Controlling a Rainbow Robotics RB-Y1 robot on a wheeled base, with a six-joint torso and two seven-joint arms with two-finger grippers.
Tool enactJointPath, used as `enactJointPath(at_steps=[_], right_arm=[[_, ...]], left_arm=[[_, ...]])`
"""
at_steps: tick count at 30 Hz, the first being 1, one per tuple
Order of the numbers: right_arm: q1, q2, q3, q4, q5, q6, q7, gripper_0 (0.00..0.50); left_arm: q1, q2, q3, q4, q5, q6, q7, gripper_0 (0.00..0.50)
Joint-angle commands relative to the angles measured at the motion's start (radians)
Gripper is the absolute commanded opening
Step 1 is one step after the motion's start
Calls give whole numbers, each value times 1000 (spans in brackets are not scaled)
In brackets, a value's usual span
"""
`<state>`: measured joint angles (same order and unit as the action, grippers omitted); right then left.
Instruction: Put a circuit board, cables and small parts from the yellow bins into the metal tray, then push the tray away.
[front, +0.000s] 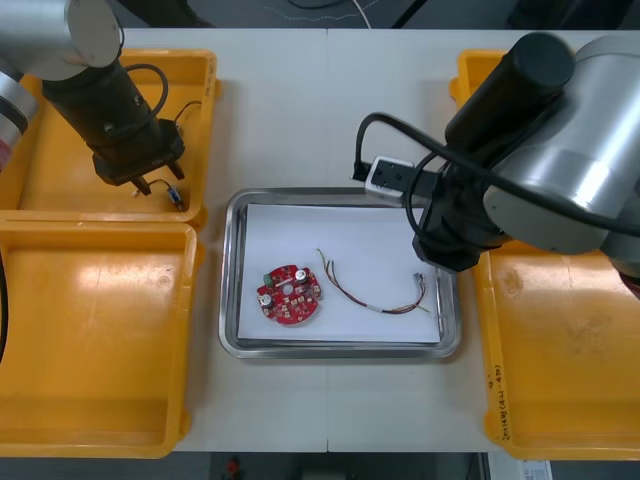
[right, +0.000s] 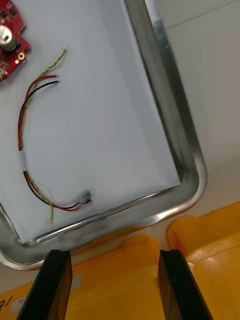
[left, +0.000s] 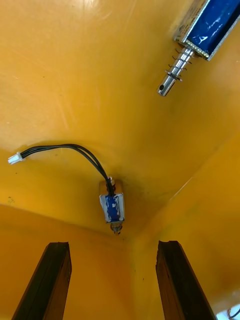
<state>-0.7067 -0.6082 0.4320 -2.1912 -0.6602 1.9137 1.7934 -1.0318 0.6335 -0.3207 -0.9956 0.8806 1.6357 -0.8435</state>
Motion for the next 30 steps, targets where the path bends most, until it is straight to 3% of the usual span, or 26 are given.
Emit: enactJointPath(at_steps=[1, 8, 14, 26, 30], right_arm=[[-43, -21, -167, -45, -55, 6, 14, 500], [-43, -111, -361, 28, -171, 6, 3, 500], [-51, -133, -504, 150, -203, 6, 1, 500], [-162, -145, -550, 412, -62, 6, -43, 500], [-228, -137, -549, 539, -19, 6, -132, 500]], left_arm=[[-57, -26, -28, 20, -8, -25, -101, 500], [-57, -38, -43, 54, -9, -53, -101, 500], [-56, -46, -43, 80, -14, -77, -109, 500], [-56, -55, -100, 112, -8, -143, -108, 500], [-56, -55, -101, 114, -6, -139, -109, 500]])
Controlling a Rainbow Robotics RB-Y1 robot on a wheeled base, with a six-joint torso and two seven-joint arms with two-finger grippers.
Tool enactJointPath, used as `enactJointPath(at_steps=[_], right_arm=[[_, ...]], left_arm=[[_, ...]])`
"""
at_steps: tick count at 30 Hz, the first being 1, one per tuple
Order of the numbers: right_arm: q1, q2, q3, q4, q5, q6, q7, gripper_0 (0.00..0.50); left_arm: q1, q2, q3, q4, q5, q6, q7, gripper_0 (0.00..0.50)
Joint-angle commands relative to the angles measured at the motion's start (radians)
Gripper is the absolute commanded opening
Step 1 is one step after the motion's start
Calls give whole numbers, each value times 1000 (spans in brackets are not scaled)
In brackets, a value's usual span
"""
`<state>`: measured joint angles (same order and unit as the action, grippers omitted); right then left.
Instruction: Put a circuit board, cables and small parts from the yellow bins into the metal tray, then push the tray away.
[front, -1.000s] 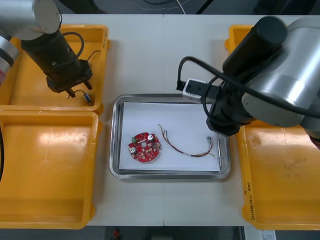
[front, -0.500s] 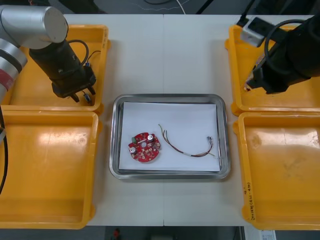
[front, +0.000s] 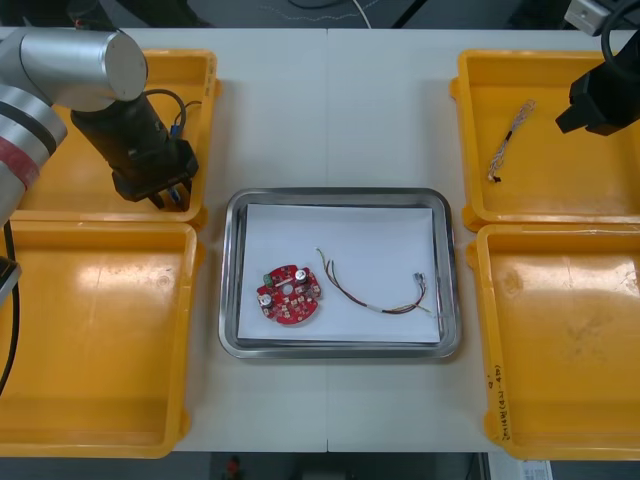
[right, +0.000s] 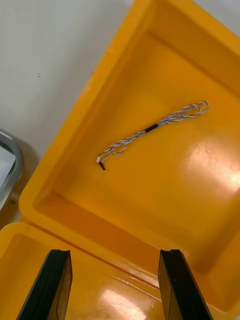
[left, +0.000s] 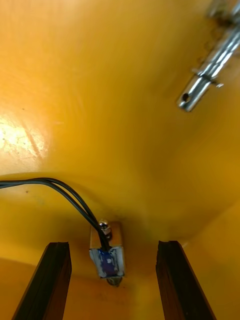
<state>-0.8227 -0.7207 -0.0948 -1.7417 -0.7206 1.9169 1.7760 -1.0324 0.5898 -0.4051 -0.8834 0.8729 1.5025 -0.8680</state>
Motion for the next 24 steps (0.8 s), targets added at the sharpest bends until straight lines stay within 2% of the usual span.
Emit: enactJointPath(at_steps=[1, 2, 3, 5, 6, 7, 8, 12, 13, 14, 15, 16, 17, 24], right_arm=[[-119, -22, -22, 105, 52, 3, -124, 500], [-128, -17, -22, 120, 64, 3, -135, 500], [-153, 0, -22, 166, 112, 3, -165, 500], [-164, 10, -22, 188, 136, 3, -181, 500], [-179, 29, -22, 220, 181, 3, -210, 500], [-179, 29, -22, 220, 181, 3, -210, 500], [-193, 49, -22, 251, 221, 3, -242, 500], [-230, 89, -22, 324, 276, 3, -328, 500], [-239, 98, -22, 344, 285, 3, -346, 500], [-251, 109, -22, 369, 300, 3, -368, 500], [-262, 118, -22, 386, 311, 1, -382, 500], [-263, 121, -22, 390, 314, -3, -386, 500], [-279, 139, -22, 418, 334, -26, -415, 500], [-297, 190, -23, 505, 380, -139, -509, 500]], left_arm=[[-55, -12, -17, 1, 1, -5, -85, 500], [-55, -12, -17, 1, 1, -5, -85, 500], [-55, -12, -21, 1, 1, -7, -86, 500], [-55, -12, -24, 3, 1, -5, -86, 500], [-55, -12, -24, 4, 1, -5, -86, 500], [-55, -12, -24, 4, 1, -5, -86, 500], [-55, -12, -24, 4, 1, -5, -86, 500], [-54, -12, -24, 4, 0, -7, -88, 500], [-54, -10, -24, 4, 0, -7, -88, 410], [-54, -12, -24, 4, 1, -7, -91, 199], [-54, -12, -24, 4, 1, -7, -91, 50], [-54, -10, -24, 4, 1, -7, -91, 14], [-54, -10, -24, 4, 1, -7, -92, 1], [-54, -10, -23, 3, 6, -2, -94, 0]])
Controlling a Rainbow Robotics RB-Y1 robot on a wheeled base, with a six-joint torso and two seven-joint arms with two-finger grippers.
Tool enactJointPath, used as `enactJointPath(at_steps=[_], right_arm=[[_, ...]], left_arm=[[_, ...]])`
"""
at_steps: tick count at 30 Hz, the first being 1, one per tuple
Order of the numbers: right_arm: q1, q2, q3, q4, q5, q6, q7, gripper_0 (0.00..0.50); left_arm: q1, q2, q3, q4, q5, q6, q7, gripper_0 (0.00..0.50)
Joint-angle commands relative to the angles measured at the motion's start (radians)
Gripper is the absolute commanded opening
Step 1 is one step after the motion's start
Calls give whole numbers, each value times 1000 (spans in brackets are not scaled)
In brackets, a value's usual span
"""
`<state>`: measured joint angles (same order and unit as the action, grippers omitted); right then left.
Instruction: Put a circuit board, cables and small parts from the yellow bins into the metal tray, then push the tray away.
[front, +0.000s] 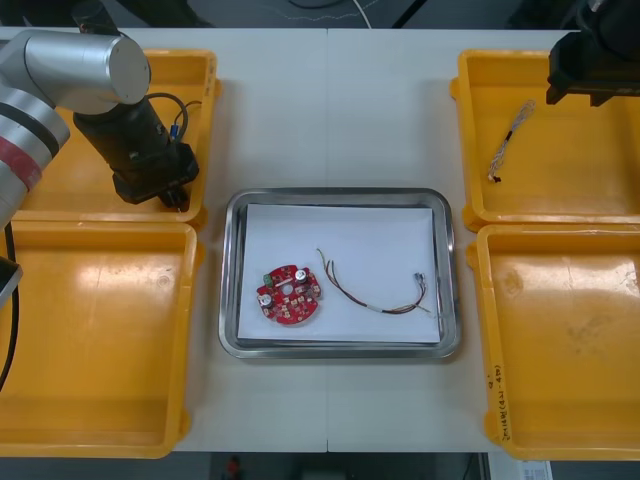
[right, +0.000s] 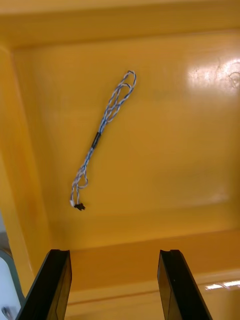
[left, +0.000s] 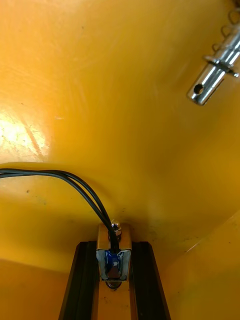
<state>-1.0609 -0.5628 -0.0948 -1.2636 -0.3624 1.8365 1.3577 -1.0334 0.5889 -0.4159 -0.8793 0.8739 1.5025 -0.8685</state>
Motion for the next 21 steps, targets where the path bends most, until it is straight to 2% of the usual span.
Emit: enactJointPath(at_steps=[1, 7, 12, 21], right_arm=[[-59, 37, -23, 40, 26, -75, -106, 500], [-67, 47, -22, 133, 48, -168, -152, 500], [-111, 57, -31, 271, 69, -252, -172, 500], [-163, 80, -115, 506, 83, -457, -212, 500]], left_arm=[[-53, -8, -11, -1, 5, 1, -93, 0], [-53, -4, 29, -3, 7, 18, -106, 0], [-54, 6, 69, -15, -1, 39, -112, 0], [-54, 48, 126, -129, -16, 159, -110, 0]])
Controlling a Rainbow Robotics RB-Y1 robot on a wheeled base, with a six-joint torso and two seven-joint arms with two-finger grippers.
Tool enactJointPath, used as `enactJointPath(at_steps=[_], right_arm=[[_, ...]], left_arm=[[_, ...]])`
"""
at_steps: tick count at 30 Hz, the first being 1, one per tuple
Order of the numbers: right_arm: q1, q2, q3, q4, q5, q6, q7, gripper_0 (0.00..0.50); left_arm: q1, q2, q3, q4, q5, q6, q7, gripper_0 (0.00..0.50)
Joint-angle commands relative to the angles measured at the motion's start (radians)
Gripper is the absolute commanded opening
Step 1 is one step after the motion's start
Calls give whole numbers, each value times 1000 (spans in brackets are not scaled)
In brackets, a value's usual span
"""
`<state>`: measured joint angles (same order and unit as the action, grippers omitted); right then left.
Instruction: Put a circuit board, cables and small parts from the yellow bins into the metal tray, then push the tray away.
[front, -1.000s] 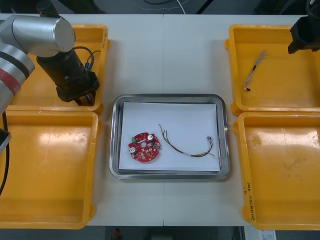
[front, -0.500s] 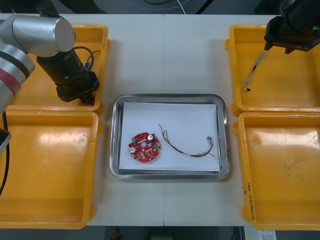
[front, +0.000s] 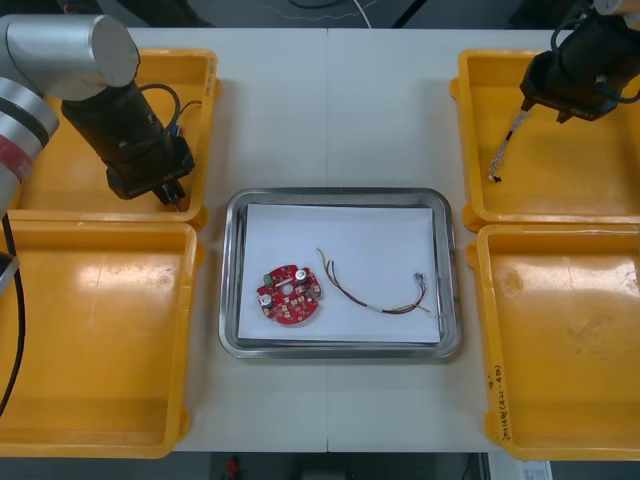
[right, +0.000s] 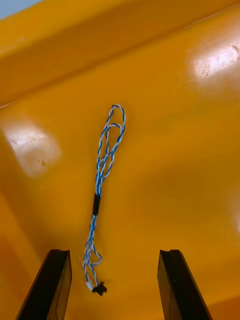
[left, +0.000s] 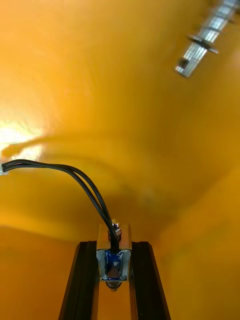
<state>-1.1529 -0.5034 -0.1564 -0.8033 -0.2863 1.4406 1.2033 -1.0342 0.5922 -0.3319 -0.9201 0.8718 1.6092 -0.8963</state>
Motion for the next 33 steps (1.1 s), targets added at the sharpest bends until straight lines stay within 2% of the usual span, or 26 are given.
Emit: enactJointPath(at_steps=[1, 11, 18, 24, 33], right_arm=[[-71, 22, -57, 59, 9, -77, -62, 500], [-71, 57, -60, 197, 19, -210, -105, 500], [-68, 78, -54, 227, 22, -230, -133, 500], [-51, 88, -35, 225, 33, -229, -140, 500], [-18, 88, 20, 225, 45, -238, -139, 500]], left_arm=[[-53, 46, 48, -102, -16, 64, -81, 0], [-53, 80, 91, -281, -42, 193, -84, 0], [-53, 75, 93, -410, -62, 305, -79, 0], [-53, 44, 82, -496, -54, 311, -69, 0], [-52, -22, -1, -582, -57, 311, -29, 0]])
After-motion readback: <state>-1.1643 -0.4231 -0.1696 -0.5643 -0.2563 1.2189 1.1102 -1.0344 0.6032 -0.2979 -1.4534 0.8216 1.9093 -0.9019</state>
